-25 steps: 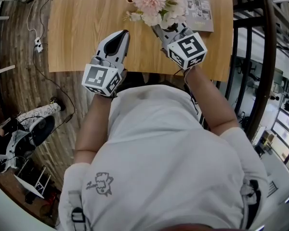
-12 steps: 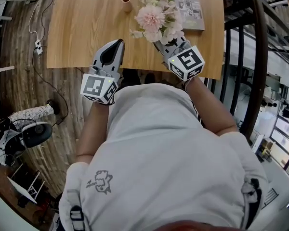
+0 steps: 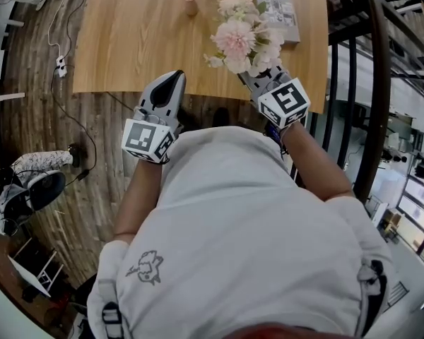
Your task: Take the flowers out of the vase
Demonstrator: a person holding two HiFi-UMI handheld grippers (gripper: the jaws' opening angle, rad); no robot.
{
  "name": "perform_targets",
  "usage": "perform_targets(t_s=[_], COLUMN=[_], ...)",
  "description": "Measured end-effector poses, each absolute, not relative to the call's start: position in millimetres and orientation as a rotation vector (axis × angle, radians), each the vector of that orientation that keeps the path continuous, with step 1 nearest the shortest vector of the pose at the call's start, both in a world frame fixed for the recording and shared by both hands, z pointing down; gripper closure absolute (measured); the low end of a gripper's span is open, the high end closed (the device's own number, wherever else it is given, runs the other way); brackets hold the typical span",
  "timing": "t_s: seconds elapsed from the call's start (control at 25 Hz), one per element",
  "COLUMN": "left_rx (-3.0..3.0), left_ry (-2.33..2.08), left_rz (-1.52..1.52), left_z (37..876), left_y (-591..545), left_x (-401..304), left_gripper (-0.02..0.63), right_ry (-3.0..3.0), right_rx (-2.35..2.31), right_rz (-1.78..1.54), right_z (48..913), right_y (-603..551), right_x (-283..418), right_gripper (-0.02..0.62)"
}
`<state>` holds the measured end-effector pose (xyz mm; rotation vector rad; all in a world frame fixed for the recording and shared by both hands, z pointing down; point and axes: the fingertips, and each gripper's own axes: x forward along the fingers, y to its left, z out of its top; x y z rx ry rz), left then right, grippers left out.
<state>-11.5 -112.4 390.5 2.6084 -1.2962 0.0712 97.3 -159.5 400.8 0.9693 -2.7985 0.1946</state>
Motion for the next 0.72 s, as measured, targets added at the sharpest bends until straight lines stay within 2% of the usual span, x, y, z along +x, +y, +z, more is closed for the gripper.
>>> perform_targets(t_s=[0.28,0.72], left_rx=[2.656,2.738], left_ry=[-1.227,-1.087], left_rz=[0.067,0.081], left_z=[384,384], left_y=[-99,-59], left_x=[-36,-112], left_gripper=[0.601,0.601], right_ry=[-2.771,-2.728], right_rx=[1.031,1.223], right_rz=[0.174,0.205], right_z=[401,397], right_y=[-139,-90], right_x=[74,26], right_gripper=[0.535,0.536])
